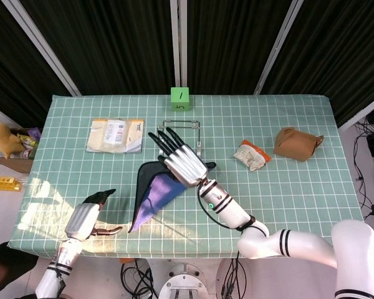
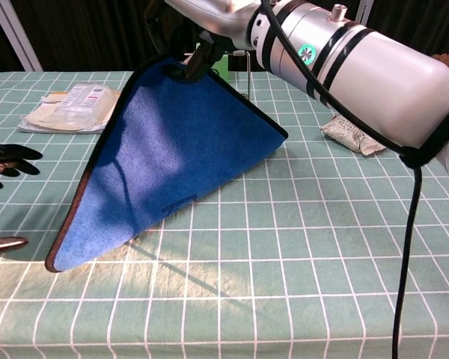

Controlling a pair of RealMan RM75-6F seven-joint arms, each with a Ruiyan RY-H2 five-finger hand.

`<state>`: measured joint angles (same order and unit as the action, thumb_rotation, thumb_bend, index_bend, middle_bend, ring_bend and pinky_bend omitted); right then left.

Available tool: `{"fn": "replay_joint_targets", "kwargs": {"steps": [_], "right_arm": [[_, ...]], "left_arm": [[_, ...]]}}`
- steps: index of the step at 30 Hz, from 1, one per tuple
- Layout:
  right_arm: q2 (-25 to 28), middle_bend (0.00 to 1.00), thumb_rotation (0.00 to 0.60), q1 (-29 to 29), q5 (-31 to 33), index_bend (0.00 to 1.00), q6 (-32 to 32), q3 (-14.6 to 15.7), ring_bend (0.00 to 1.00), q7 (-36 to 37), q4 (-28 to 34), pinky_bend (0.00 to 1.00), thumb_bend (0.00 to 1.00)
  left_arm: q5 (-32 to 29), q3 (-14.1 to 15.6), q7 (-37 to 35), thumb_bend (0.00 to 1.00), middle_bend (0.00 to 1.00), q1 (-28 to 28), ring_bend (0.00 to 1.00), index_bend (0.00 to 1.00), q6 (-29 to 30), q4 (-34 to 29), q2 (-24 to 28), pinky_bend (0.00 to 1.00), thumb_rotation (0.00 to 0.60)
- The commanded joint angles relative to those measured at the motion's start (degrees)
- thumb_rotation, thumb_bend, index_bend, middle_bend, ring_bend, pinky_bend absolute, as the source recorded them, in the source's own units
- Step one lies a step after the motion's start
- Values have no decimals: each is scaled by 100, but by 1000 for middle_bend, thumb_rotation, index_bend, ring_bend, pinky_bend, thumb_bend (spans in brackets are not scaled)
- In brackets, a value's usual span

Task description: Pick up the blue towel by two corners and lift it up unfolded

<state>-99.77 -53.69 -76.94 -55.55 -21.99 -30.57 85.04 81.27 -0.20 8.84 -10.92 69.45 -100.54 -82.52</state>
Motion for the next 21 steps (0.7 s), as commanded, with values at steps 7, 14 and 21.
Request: {"fn": "replay_joint_targets", "kwargs": {"steps": [7, 14, 21], "right_arm": [[-158, 0, 600, -364, 370, 817, 103, -171, 0, 42, -425, 0, 530], [-225, 0, 600, -551, 488, 819, 83, -156, 0, 65, -669, 0, 533], [-211, 0, 600, -667, 562, 819, 11, -142, 0, 69, -696, 0, 533]], "left_arm": [[-332, -111, -220, 61, 218, -223, 203, 207, -305, -159, -139, 263, 388], [-323, -76, -902, 67, 236, -341, 215, 253, -576, -362, 71, 275, 304], [-350, -66, -941, 95, 257, -460, 224, 311, -676, -279, 43, 276, 282]]}}
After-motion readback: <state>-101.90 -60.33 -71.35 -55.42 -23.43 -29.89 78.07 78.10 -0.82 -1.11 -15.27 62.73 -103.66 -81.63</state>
